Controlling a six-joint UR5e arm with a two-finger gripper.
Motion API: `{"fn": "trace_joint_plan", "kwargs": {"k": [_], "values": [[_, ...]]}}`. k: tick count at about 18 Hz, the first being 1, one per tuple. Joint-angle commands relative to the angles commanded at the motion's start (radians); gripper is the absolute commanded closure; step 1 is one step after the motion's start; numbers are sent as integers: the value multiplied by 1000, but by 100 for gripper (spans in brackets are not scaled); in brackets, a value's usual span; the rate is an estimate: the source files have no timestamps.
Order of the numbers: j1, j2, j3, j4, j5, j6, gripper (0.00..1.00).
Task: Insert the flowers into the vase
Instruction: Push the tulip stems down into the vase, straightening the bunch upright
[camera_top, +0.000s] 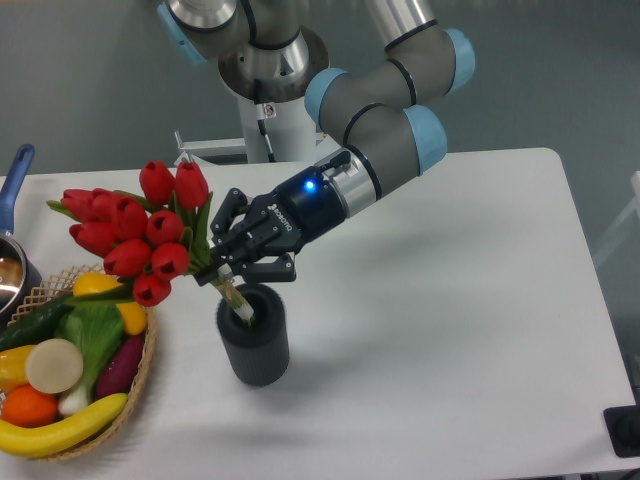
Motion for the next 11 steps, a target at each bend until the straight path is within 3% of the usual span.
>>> {"fn": "trace_joint_plan", "kwargs": {"k": [4, 11], "values": [[-5, 21, -8, -3, -2, -3, 79], [17, -23, -40, -2, -2, 2, 78]]}}
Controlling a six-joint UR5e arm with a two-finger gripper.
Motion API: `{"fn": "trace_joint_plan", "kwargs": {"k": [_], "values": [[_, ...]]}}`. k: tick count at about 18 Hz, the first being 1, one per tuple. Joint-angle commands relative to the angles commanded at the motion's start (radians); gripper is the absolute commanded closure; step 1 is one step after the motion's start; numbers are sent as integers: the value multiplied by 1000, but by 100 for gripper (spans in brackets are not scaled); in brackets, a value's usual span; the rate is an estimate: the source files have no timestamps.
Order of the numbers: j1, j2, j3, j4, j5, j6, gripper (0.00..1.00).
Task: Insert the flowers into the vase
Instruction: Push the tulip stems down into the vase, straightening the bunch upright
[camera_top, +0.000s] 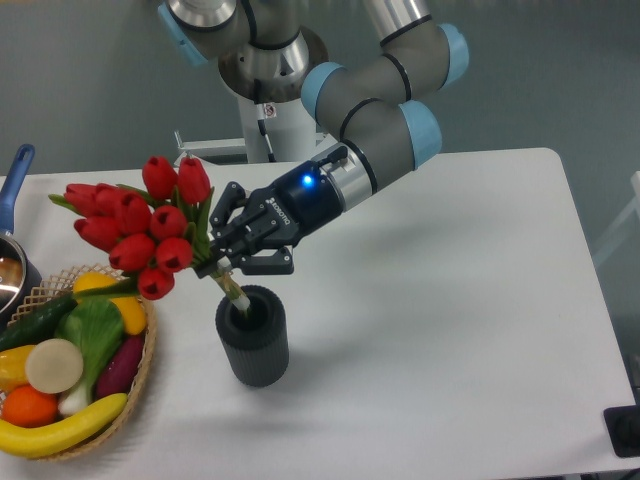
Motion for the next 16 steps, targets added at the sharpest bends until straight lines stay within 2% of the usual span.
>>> {"fn": "trace_joint_plan", "kwargs": {"k": [8, 16], "values": [[12, -90, 14, 0, 3, 2, 78], [21, -137, 9, 2, 11, 14, 76]]}}
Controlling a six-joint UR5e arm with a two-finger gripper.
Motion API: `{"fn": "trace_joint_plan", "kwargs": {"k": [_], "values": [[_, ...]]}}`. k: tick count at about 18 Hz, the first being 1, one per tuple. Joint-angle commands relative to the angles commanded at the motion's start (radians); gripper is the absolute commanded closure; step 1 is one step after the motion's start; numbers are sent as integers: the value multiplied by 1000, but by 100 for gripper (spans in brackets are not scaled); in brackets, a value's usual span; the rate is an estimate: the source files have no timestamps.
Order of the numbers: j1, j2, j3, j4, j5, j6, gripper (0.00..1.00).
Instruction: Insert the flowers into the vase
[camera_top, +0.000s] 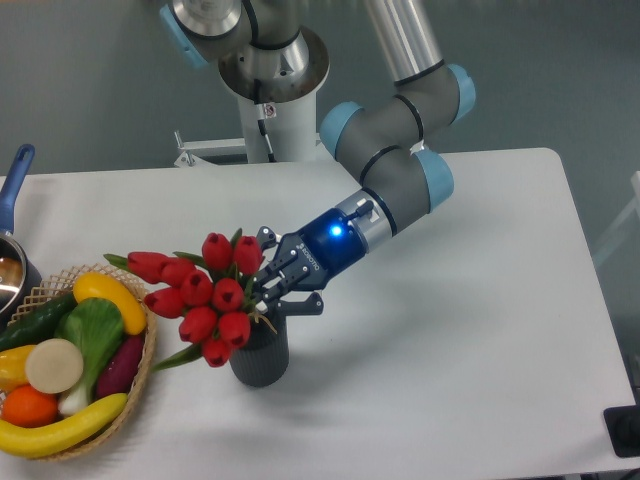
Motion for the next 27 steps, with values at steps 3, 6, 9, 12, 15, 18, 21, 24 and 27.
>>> {"fn": "trace_joint_plan", "kwargs": {"k": [3, 6, 9, 12, 15, 18, 21, 24, 27], "values": [[0, -9, -2, 0, 0, 6, 71], [0, -11, -8, 0, 2, 18, 62], [2, -8, -18, 0, 2, 43, 56], [2, -8, -20, 0, 0, 45, 53], [2, -5, -20, 0, 0, 45, 44], [9, 0, -14, 0, 2, 52, 0], [38, 35, -18, 0, 15, 55, 0], [81, 81, -18, 3, 128, 60, 0], [142, 130, -5, 2, 190, 60, 0]]}}
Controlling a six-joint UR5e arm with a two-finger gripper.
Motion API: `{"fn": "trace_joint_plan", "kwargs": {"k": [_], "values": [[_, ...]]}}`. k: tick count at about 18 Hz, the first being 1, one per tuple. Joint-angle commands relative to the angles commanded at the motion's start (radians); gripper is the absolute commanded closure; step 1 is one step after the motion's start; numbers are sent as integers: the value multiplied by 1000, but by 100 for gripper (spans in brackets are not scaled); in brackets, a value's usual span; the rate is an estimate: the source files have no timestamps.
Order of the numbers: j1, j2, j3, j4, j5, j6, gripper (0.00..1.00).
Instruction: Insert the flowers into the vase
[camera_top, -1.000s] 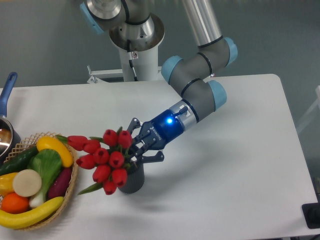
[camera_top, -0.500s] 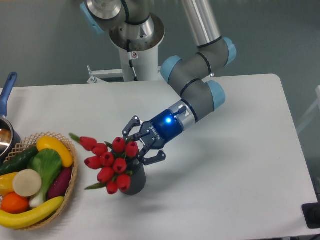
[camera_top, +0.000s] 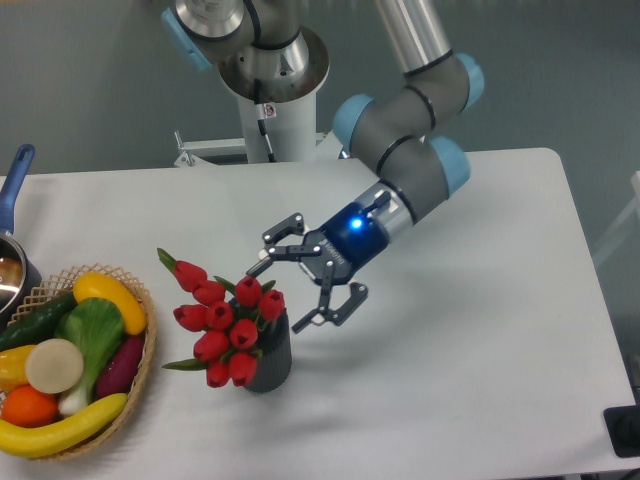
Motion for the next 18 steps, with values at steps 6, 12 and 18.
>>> {"fn": "trace_joint_plan", "kwargs": {"k": [6, 12, 18], "values": [[158, 94, 25, 2, 46, 2, 0], [247, 137, 135, -3, 316, -6, 0], [289, 196, 210, -47, 593, 8, 0]]}}
